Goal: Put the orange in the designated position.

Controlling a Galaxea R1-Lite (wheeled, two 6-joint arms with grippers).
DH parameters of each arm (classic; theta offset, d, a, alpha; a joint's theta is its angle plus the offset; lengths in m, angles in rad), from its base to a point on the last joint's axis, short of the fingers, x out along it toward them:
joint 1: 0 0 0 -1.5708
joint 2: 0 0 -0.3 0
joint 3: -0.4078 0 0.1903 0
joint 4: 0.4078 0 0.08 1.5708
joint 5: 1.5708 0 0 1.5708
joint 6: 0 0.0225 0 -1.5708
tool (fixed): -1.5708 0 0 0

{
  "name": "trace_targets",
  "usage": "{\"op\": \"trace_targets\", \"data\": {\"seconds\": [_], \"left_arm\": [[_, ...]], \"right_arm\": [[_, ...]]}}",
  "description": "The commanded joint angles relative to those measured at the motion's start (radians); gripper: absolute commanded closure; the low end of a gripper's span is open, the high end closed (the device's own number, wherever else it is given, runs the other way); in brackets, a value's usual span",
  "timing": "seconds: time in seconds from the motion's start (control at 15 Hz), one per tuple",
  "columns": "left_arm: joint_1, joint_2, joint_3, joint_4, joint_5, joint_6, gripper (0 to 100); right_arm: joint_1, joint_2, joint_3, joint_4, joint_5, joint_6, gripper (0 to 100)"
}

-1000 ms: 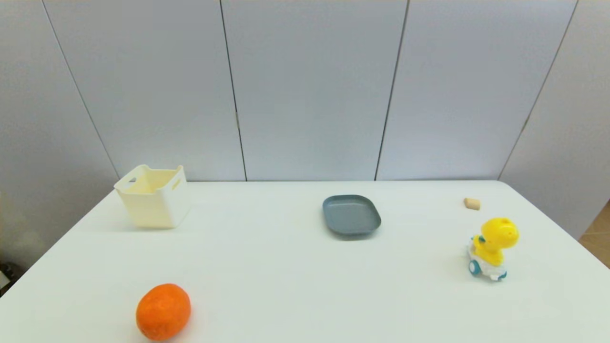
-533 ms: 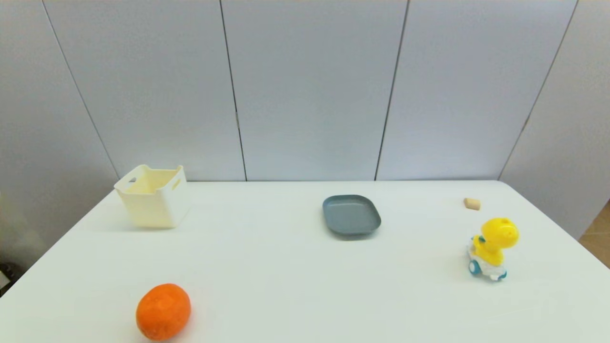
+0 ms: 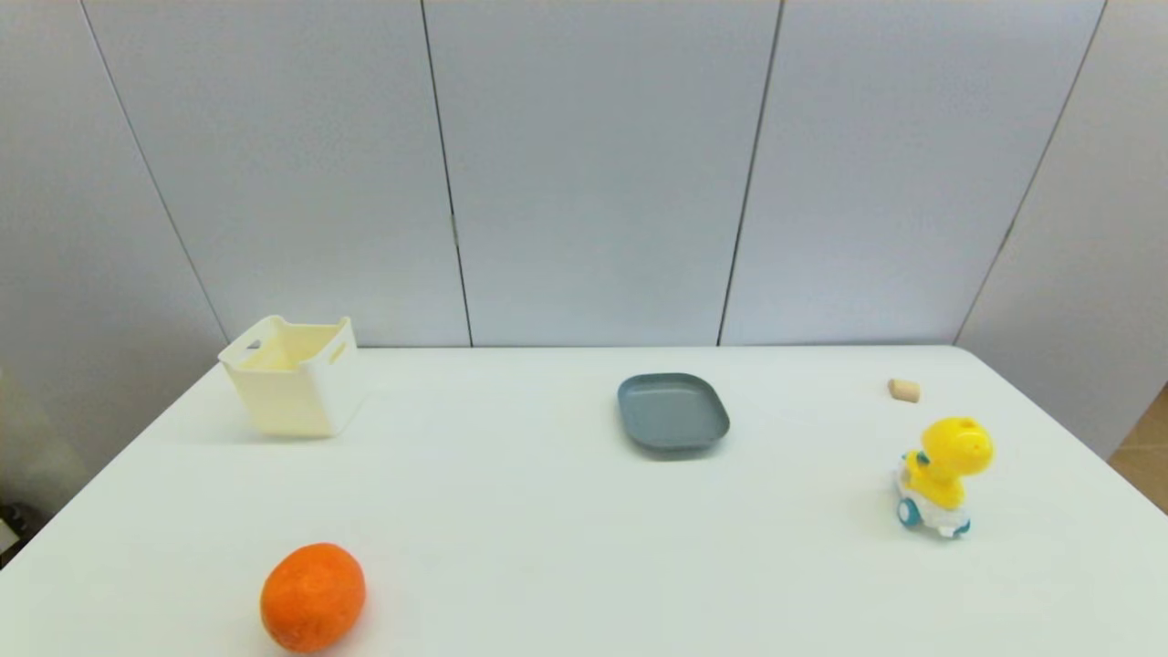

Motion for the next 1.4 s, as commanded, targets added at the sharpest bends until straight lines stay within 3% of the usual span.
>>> {"op": "trace_targets", "data": {"seconds": [0.07,0.33,0.6,0.93,1.13,1.4], "left_arm": [[0.000,0.093,-0.032,0.033,-0.003,-0.011,0],[-0.008,0.256,-0.250,0.213,-0.004,0.018,0],[-0.121,0.489,-0.460,0.328,-0.003,0.056,0],[-0.221,0.802,-0.624,0.375,-0.001,0.125,0],[-0.224,1.006,-0.730,0.386,-0.016,0.243,0],[-0.233,1.187,-0.802,0.424,-0.119,0.315,0]], "right_arm": [[0.000,0.000,0.000,0.000,0.000,0.000,0],[0.000,0.000,0.000,0.000,0.000,0.000,0],[0.000,0.001,0.000,0.000,0.000,0.000,0],[0.000,0.000,0.000,0.000,0.000,0.000,0],[0.000,0.000,0.000,0.000,0.000,0.000,0],[0.000,0.000,0.000,0.000,0.000,0.000,0]]}}
